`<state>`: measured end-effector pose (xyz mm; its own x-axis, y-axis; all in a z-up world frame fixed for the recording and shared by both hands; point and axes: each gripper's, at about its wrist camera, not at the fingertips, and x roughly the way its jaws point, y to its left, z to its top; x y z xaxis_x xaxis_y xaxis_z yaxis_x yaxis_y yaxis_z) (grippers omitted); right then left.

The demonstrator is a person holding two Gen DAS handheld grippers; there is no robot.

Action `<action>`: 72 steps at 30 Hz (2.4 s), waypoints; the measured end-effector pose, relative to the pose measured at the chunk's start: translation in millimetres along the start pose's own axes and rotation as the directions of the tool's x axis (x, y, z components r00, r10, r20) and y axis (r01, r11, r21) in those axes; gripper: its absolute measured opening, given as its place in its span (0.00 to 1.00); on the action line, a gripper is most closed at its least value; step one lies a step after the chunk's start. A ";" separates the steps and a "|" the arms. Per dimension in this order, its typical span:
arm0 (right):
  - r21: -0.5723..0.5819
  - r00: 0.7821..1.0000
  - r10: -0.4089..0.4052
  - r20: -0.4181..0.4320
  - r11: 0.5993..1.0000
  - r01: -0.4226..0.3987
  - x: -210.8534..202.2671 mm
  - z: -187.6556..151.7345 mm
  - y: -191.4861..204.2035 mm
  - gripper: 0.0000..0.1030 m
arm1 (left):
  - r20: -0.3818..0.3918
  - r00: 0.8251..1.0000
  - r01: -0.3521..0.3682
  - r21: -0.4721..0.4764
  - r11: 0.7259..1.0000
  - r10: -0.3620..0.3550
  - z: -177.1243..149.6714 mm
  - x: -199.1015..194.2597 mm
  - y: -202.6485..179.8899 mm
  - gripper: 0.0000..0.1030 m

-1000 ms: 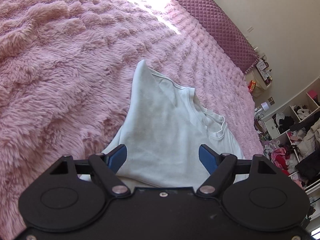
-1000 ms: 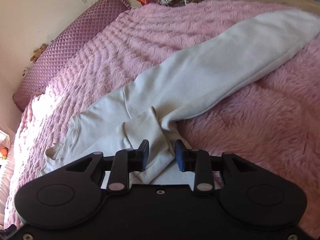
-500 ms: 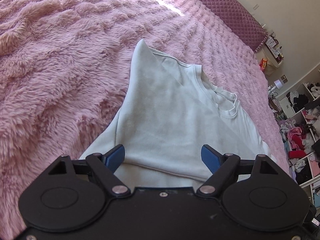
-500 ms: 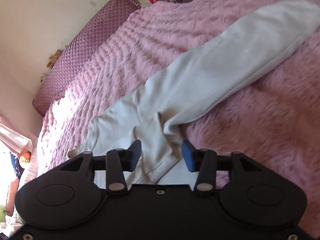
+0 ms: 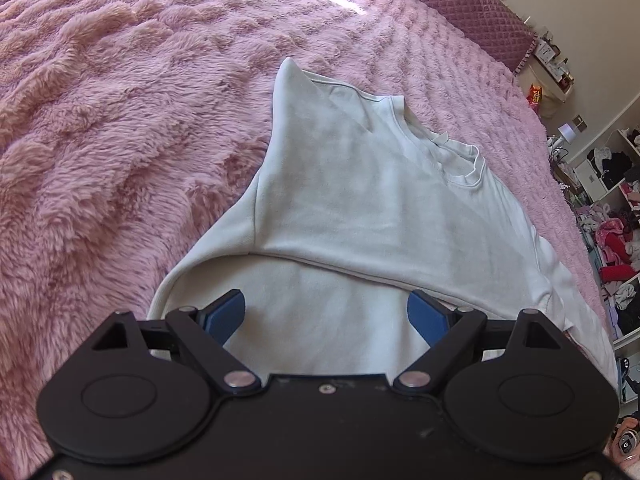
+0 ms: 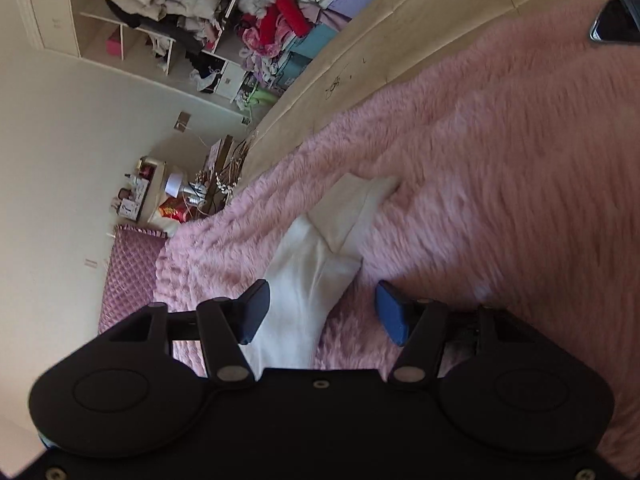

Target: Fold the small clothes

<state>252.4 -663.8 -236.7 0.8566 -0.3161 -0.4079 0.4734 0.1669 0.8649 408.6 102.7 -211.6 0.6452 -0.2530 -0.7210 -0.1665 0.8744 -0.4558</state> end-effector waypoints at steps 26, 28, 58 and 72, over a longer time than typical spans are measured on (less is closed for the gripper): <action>-0.193 0.501 0.302 -0.811 0.671 -0.716 -57.4 -400.1 261.0 0.27 | 0.034 0.996 0.081 -0.097 0.992 -0.078 4.7 -32.2 37.2 0.87; -0.244 0.501 0.231 -0.834 0.661 -0.710 -63.7 -429.8 253.6 0.44 | 0.043 0.996 0.087 -0.104 0.991 -0.083 6.5 -32.9 36.8 0.87; -0.378 0.788 0.064 -0.613 0.851 -0.363 -14.2 -263.3 123.5 0.53 | 0.208 0.978 0.013 -0.073 0.997 0.002 37.2 -5.7 7.8 0.03; -0.120 0.826 0.109 -0.552 0.971 -0.209 26.7 -260.8 106.5 0.07 | 0.379 0.919 0.133 -0.032 0.991 -0.111 28.5 -26.3 11.3 0.03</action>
<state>379.2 -411.0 -231.8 0.8731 0.2729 -0.4041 0.3053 0.3403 0.8894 411.0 131.1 -182.9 0.8938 -0.1726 -0.4138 -0.1031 0.8191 -0.5643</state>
